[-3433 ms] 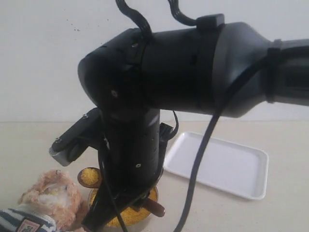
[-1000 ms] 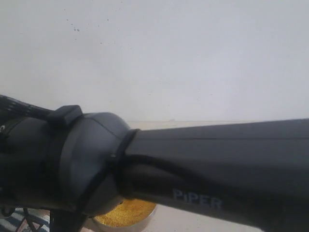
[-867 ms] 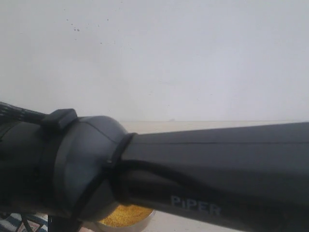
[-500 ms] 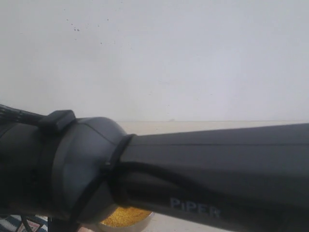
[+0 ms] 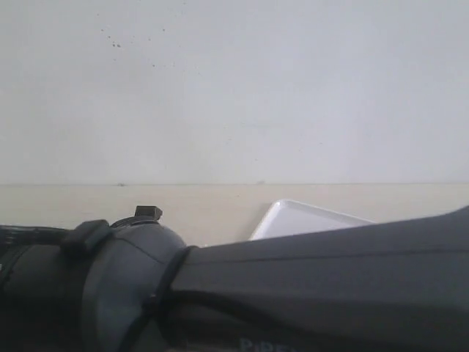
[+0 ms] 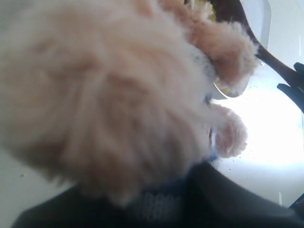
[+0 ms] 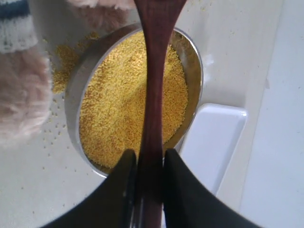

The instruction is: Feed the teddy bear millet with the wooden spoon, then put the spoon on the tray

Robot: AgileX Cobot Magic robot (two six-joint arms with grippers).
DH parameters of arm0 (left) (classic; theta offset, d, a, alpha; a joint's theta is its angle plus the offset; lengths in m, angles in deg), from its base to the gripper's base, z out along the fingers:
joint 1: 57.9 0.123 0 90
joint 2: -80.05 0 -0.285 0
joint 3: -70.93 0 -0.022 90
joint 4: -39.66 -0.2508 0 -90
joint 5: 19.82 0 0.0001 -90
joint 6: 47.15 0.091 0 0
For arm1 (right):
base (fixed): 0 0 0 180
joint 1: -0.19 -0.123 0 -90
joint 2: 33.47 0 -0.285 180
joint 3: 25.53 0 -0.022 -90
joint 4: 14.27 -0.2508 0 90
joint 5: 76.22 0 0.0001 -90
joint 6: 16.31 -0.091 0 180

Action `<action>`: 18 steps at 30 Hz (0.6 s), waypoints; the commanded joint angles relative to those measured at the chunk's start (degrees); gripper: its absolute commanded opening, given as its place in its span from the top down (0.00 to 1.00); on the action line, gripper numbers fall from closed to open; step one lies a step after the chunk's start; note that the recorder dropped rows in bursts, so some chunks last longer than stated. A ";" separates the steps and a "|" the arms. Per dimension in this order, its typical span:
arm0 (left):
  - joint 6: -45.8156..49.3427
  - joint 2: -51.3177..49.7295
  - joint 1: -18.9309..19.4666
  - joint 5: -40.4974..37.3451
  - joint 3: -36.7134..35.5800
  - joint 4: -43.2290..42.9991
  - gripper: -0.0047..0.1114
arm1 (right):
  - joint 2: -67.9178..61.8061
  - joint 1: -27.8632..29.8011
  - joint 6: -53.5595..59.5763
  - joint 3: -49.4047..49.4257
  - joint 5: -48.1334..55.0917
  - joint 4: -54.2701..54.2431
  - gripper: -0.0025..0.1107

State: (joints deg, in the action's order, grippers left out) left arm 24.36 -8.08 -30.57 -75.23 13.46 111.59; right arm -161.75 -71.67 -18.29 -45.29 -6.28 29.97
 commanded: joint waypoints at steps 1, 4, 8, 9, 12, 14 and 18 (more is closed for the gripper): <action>0.15 0.50 0.16 -0.85 -0.19 1.11 0.93 | 0.37 -0.33 -1.13 0.30 0.03 1.80 0.91; 0.15 0.50 0.16 -0.85 -0.19 1.11 0.93 | -0.06 -0.61 -1.24 0.30 0.03 3.70 0.91; 0.15 0.50 0.16 -0.85 -0.19 1.11 0.93 | -0.06 -1.90 -2.76 0.30 0.03 6.54 0.91; 0.15 0.50 0.16 -0.85 -0.19 1.11 0.93 | -0.64 -1.90 -2.87 0.30 0.03 6.96 0.91; 0.15 0.50 0.16 -0.85 -0.19 1.11 0.93 | -0.75 -2.56 -3.49 0.30 0.03 7.66 0.91; 0.15 0.50 0.16 -0.85 -0.19 1.11 0.93 | -1.22 -2.56 -3.49 0.30 0.03 8.78 0.91; 0.15 0.50 0.16 -0.85 -0.19 1.11 0.93 | -1.22 -2.91 -4.57 0.30 0.03 11.59 0.91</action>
State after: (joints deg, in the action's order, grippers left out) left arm 24.36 -8.08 -30.57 -75.23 13.46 111.59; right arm -163.05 -74.21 -21.80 -45.16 -6.27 39.73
